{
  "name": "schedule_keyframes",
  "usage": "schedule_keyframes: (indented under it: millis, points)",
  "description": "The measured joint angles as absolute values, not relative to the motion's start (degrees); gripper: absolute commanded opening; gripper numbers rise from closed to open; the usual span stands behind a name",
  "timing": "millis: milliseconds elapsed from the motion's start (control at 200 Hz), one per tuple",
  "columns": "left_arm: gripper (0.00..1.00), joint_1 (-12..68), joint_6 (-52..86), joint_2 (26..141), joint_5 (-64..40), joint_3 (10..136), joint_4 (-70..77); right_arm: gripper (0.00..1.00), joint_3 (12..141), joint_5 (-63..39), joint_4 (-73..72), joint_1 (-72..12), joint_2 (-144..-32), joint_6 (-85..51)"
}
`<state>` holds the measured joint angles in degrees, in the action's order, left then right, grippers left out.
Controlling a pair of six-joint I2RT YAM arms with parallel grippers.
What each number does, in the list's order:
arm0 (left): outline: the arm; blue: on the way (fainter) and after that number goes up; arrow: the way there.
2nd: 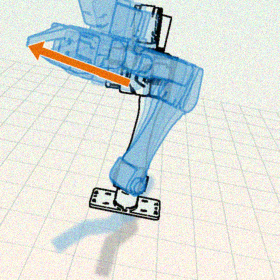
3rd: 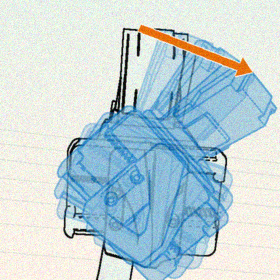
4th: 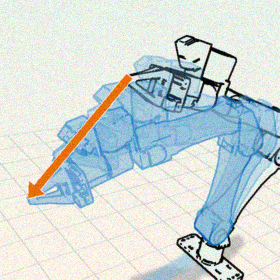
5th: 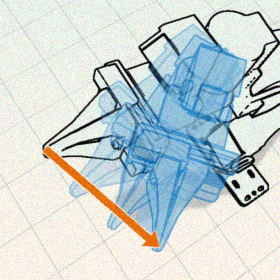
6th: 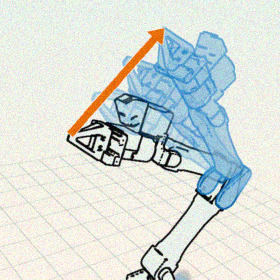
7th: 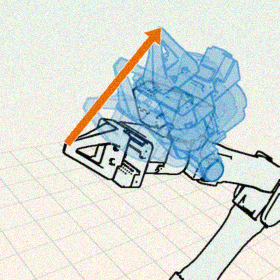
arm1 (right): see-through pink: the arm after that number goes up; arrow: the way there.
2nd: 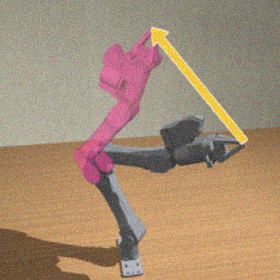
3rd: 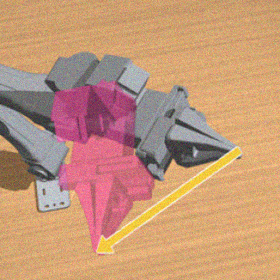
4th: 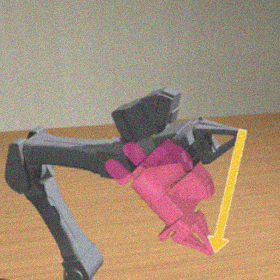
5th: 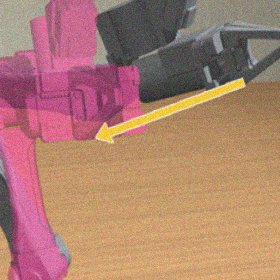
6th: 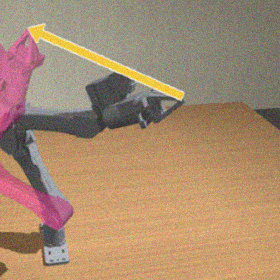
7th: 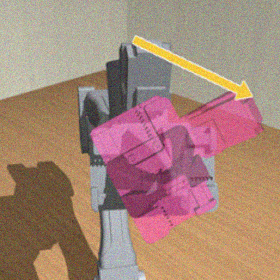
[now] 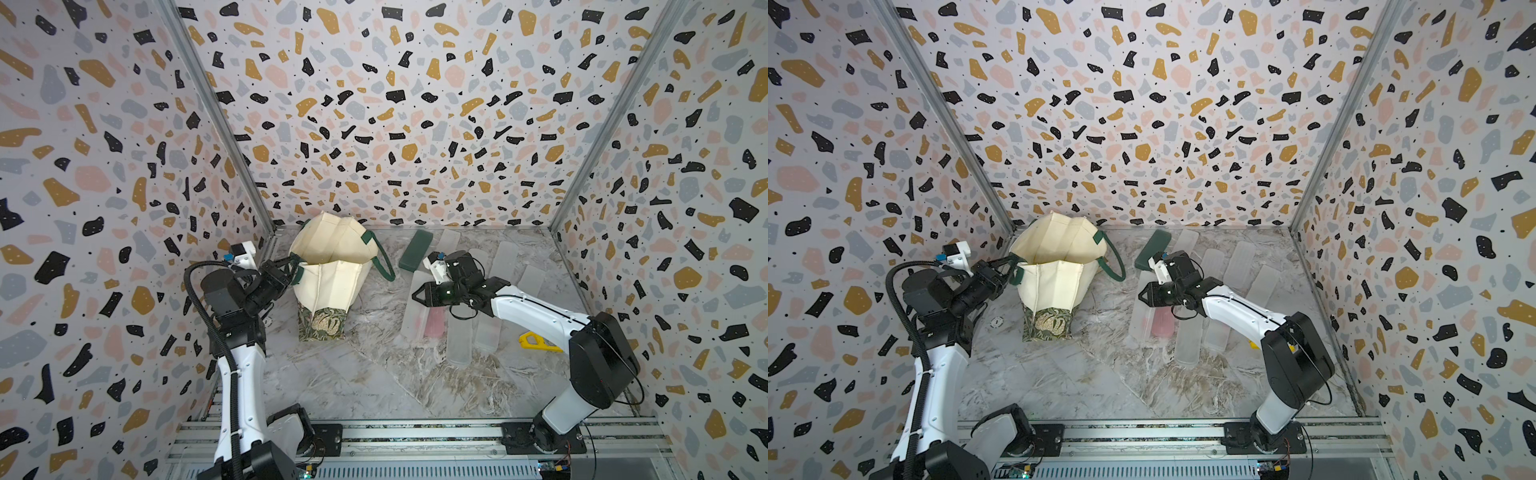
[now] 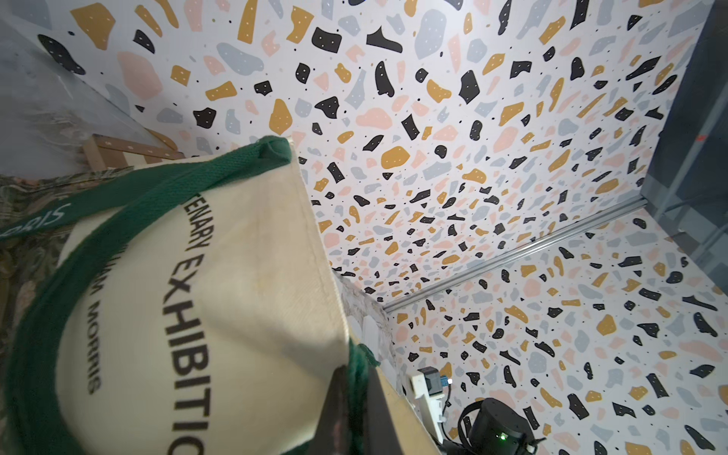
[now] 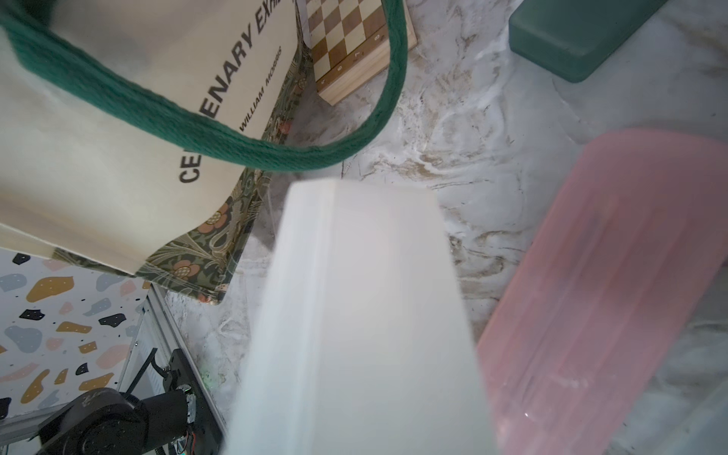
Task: Take out the pencil case from the canvas bag
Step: Pick up the pencil case from the canvas bag, then place the pencil case at the center of the board.
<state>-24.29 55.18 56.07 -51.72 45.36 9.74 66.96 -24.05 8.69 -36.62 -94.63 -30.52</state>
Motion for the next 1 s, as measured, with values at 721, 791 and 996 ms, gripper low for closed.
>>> schedule_keyframes:
  millis: [721,791,996]
  points:
    - [0.0,-24.3,60.6,64.5,-59.5,43.2,28.8,0.32,77.1,-31.4,5.5,-37.1,-111.9,-31.1]
    - [0.0,-24.3,60.6,64.5,-59.7,43.1,28.8,0.34,77.9,-31.9,4.6,-37.3,-113.5,-31.4]
    - [0.0,-24.3,60.5,63.5,-60.0,43.1,27.7,0.46,79.7,-31.8,5.9,-37.3,-118.3,-31.8]
